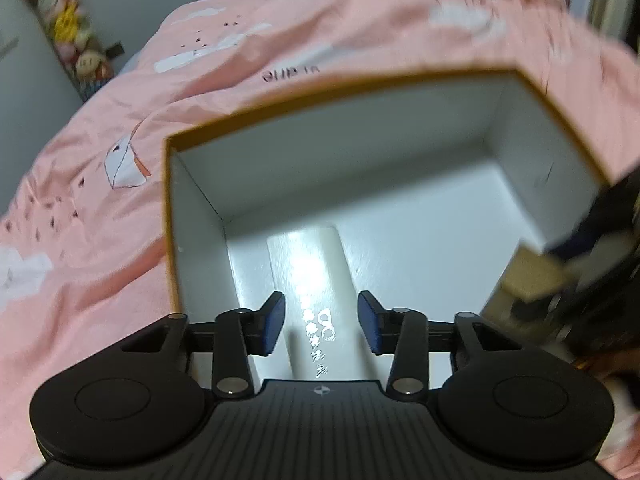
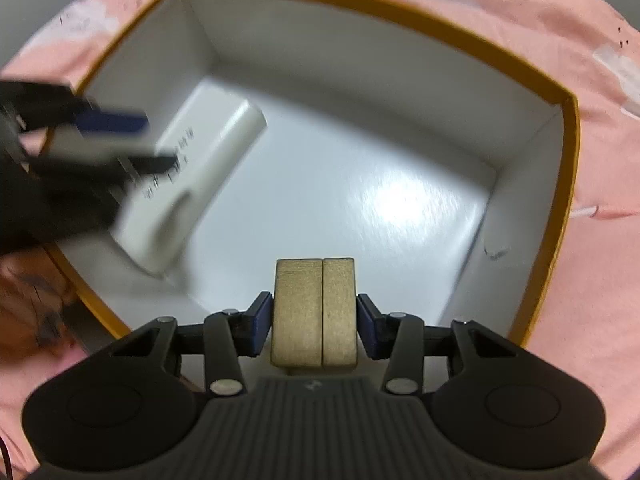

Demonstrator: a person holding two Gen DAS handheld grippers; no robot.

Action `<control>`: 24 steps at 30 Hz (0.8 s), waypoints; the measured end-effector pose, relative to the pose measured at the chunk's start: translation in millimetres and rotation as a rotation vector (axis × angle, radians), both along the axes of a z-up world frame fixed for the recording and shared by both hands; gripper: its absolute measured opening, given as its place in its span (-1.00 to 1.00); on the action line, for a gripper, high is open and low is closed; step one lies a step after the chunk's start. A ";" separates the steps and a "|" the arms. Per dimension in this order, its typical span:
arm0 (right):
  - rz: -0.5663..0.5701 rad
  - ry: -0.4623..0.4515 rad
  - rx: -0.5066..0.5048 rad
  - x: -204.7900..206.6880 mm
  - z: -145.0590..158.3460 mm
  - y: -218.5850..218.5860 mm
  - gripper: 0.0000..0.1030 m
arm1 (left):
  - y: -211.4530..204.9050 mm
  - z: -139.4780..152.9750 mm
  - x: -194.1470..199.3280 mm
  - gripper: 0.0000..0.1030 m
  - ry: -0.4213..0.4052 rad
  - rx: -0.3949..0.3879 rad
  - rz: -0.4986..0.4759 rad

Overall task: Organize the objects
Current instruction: 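Lower the gold cube box into the orange box and open the right gripper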

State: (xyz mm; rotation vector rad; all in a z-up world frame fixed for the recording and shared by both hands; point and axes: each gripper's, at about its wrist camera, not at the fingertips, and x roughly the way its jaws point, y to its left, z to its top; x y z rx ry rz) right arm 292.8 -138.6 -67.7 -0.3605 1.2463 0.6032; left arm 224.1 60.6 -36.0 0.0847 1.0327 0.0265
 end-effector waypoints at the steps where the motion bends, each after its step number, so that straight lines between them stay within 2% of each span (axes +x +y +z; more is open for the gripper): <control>1: 0.009 0.010 -0.016 0.6 -1.3 -0.6 -0.10 | 6.9 5.9 1.4 0.00 -0.010 -0.027 0.017; 4: 0.056 -0.011 -0.028 1.3 0.7 -0.1 -0.10 | 26.4 23.6 0.9 0.03 -0.053 -0.095 0.057; 7: 0.163 -0.091 -0.005 -3.8 9.3 11.2 -0.10 | 46.4 36.6 1.9 0.11 -0.083 -0.181 0.098; 9: 0.237 -0.145 0.007 -7.3 13.0 20.6 -0.11 | 58.1 40.0 5.3 0.12 -0.090 -0.207 0.130; 13: 0.379 -0.284 -0.004 -8.3 19.1 51.3 -0.11 | 77.0 37.7 9.1 0.11 -0.090 -0.296 0.149; 17: 0.486 -0.465 -0.044 -5.0 19.4 70.9 -0.11 | 89.6 37.7 4.1 0.11 -0.157 -0.373 0.186; 20: 0.556 -0.558 -0.050 -0.6 15.8 80.6 -0.11 | 100.5 40.4 2.7 0.11 -0.206 -0.393 0.222; 22: 0.595 -0.604 -0.051 3.5 12.2 87.2 -0.11 | 106.7 41.7 4.6 0.12 -0.221 -0.364 0.263; 24: 0.635 -0.640 -0.059 7.9 8.8 92.6 -0.11 | 109.8 40.5 9.2 0.13 -0.219 -0.342 0.259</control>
